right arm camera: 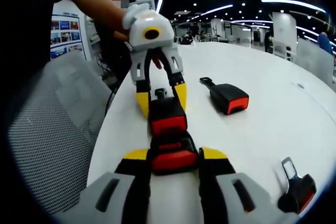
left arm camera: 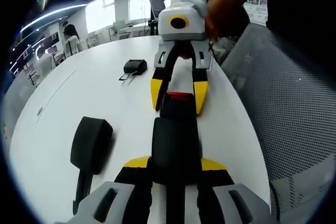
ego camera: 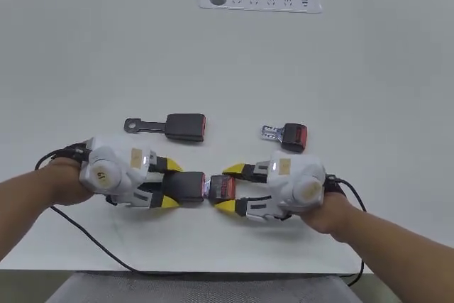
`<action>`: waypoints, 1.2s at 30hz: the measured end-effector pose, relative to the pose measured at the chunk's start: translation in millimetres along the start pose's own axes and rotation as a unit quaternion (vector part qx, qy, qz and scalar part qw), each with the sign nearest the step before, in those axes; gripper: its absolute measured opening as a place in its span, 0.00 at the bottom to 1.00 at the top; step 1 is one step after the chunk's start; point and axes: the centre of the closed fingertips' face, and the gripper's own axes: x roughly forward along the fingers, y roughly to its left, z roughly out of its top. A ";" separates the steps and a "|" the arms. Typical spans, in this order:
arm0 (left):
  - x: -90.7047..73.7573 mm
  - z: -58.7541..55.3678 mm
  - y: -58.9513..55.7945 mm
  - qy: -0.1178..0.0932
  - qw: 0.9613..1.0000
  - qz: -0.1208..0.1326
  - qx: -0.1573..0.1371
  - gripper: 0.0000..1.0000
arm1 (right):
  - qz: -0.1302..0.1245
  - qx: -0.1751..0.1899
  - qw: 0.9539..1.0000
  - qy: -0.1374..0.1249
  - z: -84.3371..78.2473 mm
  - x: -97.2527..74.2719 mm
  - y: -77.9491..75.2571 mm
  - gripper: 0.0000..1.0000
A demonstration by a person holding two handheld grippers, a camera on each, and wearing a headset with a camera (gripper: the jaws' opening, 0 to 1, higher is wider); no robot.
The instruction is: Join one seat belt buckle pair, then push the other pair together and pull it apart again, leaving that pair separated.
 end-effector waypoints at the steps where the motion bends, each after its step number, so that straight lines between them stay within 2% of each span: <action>1: 0.1 -0.2 0.0 0.000 1.000 -0.001 0.000 0.33 | 0.000 -0.001 1.000 0.001 0.1 0.0 0.2 0.35; 16: 1.3 -0.6 -0.9 0.013 1.000 0.000 0.007 0.34 | -0.004 0.005 1.000 0.003 -0.8 0.5 0.5 0.36; 21: 2.5 0.4 -1.6 0.022 1.000 0.002 0.008 0.34 | -0.002 0.004 1.000 0.019 0.2 1.2 0.5 0.37; 23: 3.2 0.8 -1.9 0.031 0.999 0.003 0.018 0.34 | -0.001 0.007 1.000 0.028 0.9 1.6 0.2 0.38; 27: 3.5 0.8 -1.7 0.046 0.999 0.009 0.002 0.38 | -0.008 0.012 0.999 0.042 1.2 1.1 1.1 0.39; 28: 3.0 -0.3 -3.3 0.052 0.999 0.009 -0.004 0.41 | -0.006 0.036 0.999 0.036 5.3 0.9 3.9 0.41; 29: 2.6 -0.3 -2.9 0.055 0.998 0.012 -0.005 0.44 | 0.000 0.052 0.998 0.031 8.2 0.6 6.9 0.48; 31: -0.5 2.2 -5.1 0.056 0.998 0.012 -0.011 0.57 | -0.009 0.047 0.999 0.022 13.9 -2.3 3.7 0.64; 32: -1.8 6.3 -5.5 0.046 0.999 0.013 -0.021 0.63 | -0.013 0.046 0.999 0.019 16.2 -3.8 3.4 0.72; 33: -2.7 10.8 -5.5 0.032 0.999 0.017 -0.040 0.69 | -0.015 0.046 0.999 0.018 17.1 -5.7 2.6 0.77; 34: -6.2 17.5 -1.5 0.013 0.998 0.027 -0.061 0.72 | -0.026 0.036 0.999 0.017 18.1 -8.9 -1.5 0.80; 36: -14.1 25.0 6.5 -0.001 0.996 0.048 -0.072 0.76 | -0.035 0.036 0.999 0.016 20.1 -14.4 -5.7 0.84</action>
